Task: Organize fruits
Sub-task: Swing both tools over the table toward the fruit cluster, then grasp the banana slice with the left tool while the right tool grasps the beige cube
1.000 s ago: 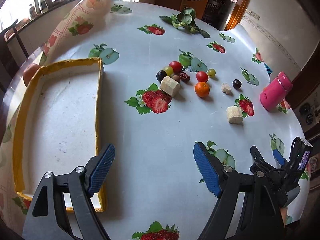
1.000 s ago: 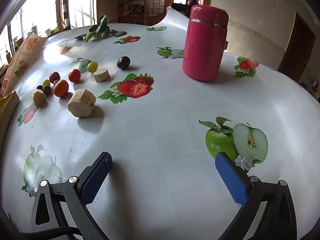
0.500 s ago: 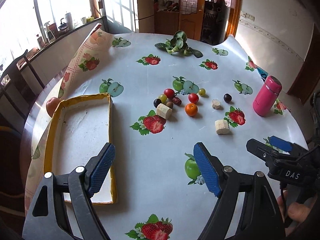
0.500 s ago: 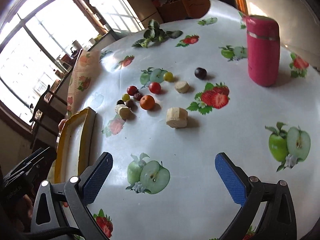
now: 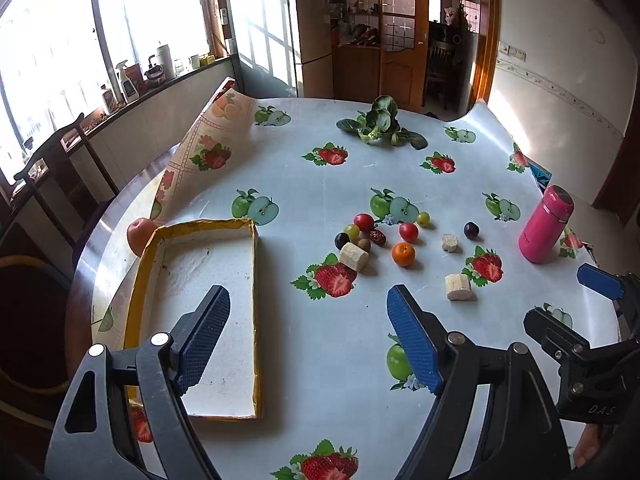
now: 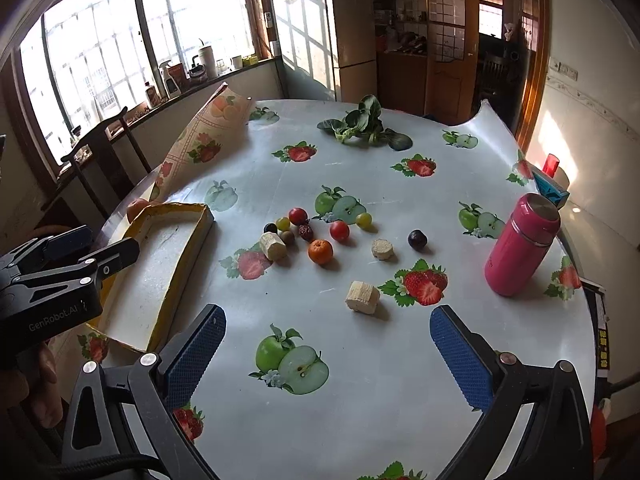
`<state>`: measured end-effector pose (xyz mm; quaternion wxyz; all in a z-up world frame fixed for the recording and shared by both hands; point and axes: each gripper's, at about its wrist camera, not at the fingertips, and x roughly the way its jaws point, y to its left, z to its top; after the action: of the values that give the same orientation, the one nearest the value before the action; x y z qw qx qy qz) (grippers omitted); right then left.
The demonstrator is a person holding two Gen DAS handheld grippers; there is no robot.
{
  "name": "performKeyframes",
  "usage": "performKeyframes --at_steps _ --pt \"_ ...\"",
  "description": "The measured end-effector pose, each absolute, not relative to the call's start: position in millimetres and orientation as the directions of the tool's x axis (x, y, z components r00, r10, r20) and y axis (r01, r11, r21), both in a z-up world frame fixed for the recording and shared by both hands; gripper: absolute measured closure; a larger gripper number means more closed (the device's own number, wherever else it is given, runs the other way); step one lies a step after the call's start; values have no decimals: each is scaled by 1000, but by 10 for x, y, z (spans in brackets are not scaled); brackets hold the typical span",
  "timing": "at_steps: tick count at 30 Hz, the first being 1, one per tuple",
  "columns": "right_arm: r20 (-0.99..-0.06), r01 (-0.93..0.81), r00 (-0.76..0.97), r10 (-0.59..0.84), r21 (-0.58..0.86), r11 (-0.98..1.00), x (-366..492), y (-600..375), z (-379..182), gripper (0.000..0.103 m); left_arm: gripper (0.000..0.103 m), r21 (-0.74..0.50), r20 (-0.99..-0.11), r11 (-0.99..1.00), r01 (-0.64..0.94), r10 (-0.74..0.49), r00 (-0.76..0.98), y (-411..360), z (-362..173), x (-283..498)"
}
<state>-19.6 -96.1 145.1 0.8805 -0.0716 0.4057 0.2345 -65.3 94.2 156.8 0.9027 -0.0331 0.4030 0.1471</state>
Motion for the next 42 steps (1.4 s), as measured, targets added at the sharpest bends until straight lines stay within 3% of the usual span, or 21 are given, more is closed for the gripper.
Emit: performKeyframes --at_steps 16,42 --pt "-770 -492 524 366 77 867 -135 -959 1301 2 22 50 -735 958 -284 227 639 952 1559 -633" --pt "-827 -458 432 359 142 878 5 -1015 824 14 22 -154 -821 958 -241 12 570 1285 916 -547"
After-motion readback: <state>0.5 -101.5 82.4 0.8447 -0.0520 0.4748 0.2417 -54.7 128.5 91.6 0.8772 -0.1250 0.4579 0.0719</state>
